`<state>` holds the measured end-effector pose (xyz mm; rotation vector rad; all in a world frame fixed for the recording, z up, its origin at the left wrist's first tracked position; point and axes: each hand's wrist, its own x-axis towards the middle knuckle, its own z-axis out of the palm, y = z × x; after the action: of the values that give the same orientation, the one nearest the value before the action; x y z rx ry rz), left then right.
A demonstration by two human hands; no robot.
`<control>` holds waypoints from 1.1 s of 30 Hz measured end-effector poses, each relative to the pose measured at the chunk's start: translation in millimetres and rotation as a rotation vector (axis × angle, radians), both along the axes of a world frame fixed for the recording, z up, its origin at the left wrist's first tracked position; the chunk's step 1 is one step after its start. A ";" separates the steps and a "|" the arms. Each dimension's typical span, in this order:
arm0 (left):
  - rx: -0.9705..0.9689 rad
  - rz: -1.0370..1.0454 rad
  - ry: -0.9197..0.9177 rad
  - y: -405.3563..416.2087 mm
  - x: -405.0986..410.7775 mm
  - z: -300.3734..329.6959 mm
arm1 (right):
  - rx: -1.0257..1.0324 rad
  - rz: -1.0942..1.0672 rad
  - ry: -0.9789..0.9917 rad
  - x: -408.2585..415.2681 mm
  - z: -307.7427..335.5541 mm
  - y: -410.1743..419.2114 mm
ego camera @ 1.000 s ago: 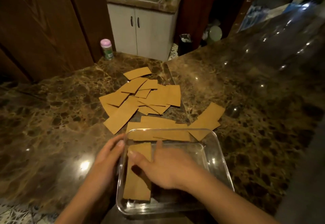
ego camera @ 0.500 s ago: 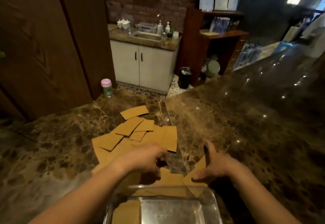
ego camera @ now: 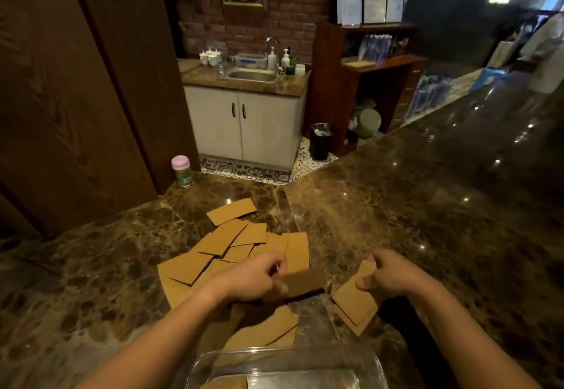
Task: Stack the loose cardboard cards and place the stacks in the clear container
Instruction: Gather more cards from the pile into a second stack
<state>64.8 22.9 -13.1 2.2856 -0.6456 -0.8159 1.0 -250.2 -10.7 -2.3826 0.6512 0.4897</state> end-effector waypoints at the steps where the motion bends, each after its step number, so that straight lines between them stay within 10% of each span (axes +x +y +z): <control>1: -0.078 0.077 0.036 3.3 3.4 3.0 | 0.055 -0.017 -0.063 1.8 6.4 -1.3; 10: -1.031 0.640 0.607 4.9 4.5 76.8 | 0.554 0.043 -0.448 17.5 120.6 40.9; 33: -1.436 0.820 0.410 23.7 -12.6 132.2 | 0.966 0.226 -0.487 20.7 161.4 76.7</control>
<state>52.2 46.6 119.1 0.8370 0.0258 -0.1920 21.7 -173.5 150.7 -1.5417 -0.0951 0.2112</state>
